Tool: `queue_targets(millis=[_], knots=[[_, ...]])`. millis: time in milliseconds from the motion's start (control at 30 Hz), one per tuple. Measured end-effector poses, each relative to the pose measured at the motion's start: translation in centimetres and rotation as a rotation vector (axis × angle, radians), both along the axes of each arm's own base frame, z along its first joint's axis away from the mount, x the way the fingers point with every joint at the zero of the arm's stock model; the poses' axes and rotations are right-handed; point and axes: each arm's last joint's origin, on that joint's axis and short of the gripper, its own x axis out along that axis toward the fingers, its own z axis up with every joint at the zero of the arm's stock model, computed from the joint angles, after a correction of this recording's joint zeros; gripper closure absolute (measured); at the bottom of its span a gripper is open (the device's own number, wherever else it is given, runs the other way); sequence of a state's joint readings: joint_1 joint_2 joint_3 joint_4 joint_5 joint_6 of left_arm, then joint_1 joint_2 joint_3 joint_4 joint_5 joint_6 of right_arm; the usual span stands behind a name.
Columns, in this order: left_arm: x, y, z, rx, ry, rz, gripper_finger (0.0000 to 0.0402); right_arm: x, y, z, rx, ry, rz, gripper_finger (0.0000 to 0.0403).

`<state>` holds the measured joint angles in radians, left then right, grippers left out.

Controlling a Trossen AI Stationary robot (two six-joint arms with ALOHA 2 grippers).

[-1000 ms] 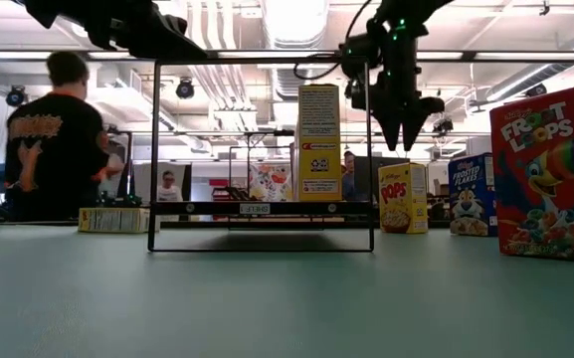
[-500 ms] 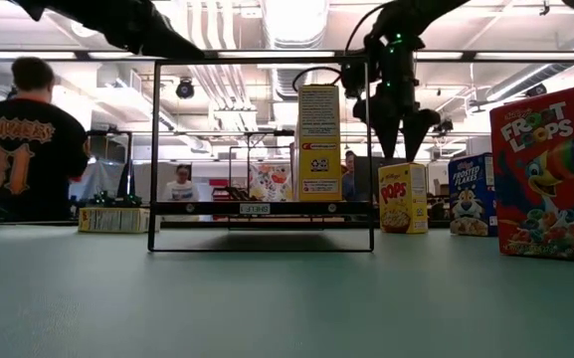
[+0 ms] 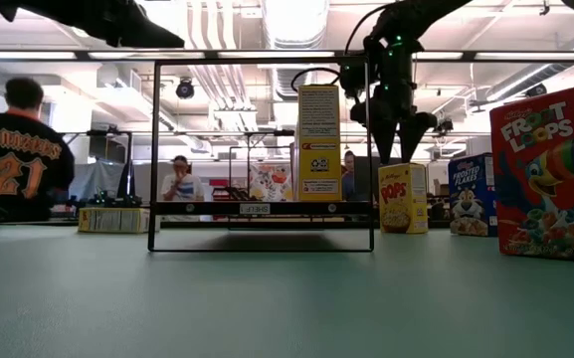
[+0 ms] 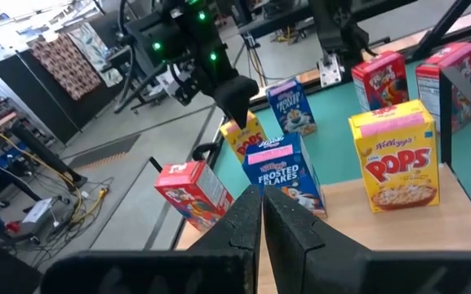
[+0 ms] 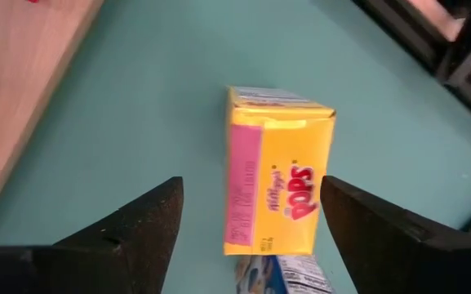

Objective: Stack cereal on shelf
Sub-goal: Put the right yellow cereal box on the shelf aligned with the other yellow cereal box

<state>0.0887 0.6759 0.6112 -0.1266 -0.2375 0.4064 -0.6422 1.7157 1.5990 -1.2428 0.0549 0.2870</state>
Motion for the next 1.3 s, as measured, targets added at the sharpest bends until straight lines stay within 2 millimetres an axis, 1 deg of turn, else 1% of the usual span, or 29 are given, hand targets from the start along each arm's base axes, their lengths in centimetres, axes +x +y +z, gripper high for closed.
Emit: queue_targets(millis=[267,367,467,733,800,933,1133,1300], knots=[[-0.2,0.0,-0.2,-0.001,0.002,-0.001,0.0401,-0.1,-0.1,0.0,-0.031,0.033,0.010,0.0087],[-0.2,0.0,-0.2,-0.001,0.000,-0.002,0.0401,0.0,-0.1,-0.3,-0.035,0.027,0.013,0.0084],[-0.2,0.0,-0.2,-0.001,0.000,-0.002,0.0401,0.0,-0.2,-0.8,-0.034,0.029,0.013,0.0090],[-0.2,0.0,-0.2,-0.001,0.000,-0.003,0.0401,-0.1,0.0,-3.7,-0.029,0.034,0.004,0.0123],[-0.2,0.0,-0.2,-0.001,0.000,-0.003,0.0401,-0.3,0.1,-4.1,-0.019,0.045,-0.006,0.0135],[-0.2,0.0,-0.2,-0.001,0.000,-0.004,0.0401,-0.3,0.1,-4.0,-0.019,0.041,-0.021,0.0171],[-0.2,0.0,-0.2,-0.001,0.000,-0.004,0.0401,-0.3,0.1,-3.2,-0.029,0.022,-0.048,0.0230],[-0.2,0.0,-0.2,-0.001,0.000,-0.004,0.0401,-0.2,0.0,-3.0,-0.031,0.017,-0.050,0.0257]])
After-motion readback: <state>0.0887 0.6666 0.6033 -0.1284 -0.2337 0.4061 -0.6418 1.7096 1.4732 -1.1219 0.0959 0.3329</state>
